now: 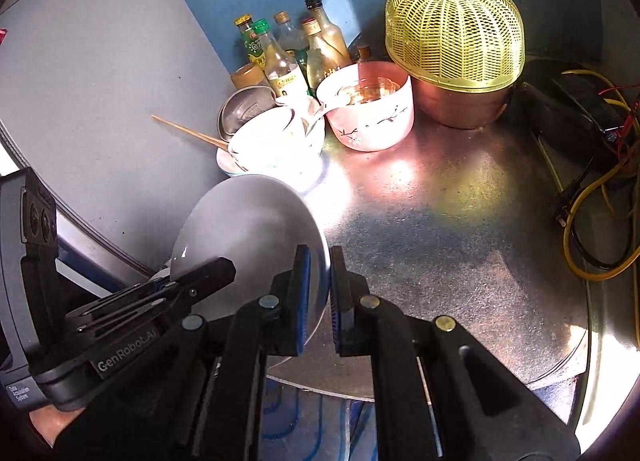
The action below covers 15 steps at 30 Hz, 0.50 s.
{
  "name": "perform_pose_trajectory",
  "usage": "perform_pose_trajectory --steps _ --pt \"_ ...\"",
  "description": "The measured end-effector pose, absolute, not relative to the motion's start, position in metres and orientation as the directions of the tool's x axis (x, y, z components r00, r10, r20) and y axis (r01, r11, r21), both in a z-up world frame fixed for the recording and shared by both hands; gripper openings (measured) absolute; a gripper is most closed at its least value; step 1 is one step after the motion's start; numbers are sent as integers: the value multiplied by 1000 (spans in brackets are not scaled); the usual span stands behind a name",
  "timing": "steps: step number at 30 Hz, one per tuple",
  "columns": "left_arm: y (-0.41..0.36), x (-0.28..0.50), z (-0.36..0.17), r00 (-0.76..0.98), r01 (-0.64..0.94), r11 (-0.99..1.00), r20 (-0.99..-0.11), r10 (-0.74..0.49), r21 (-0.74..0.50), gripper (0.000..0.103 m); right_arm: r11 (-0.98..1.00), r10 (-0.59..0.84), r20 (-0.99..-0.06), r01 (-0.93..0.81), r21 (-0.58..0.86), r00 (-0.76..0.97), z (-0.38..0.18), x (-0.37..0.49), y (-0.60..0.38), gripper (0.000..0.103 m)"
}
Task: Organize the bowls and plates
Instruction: 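Lift the bowl with the left tool and carry it to the stack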
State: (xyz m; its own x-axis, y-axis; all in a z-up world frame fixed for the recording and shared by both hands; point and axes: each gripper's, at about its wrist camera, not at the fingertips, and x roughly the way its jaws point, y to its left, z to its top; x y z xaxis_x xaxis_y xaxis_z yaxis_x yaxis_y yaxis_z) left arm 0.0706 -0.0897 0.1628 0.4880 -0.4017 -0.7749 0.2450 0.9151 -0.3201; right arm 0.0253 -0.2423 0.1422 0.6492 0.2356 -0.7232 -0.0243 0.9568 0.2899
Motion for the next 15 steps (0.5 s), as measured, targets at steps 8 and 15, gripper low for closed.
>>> perform_pose_trajectory --steps 8,15 --pt "-23 59 157 530 121 943 -783 -327 -311 12 944 323 -732 -147 296 600 133 29 -181 10" --pt "21 52 139 527 6 959 -814 -245 -285 12 918 396 -753 -230 322 525 109 37 -135 10"
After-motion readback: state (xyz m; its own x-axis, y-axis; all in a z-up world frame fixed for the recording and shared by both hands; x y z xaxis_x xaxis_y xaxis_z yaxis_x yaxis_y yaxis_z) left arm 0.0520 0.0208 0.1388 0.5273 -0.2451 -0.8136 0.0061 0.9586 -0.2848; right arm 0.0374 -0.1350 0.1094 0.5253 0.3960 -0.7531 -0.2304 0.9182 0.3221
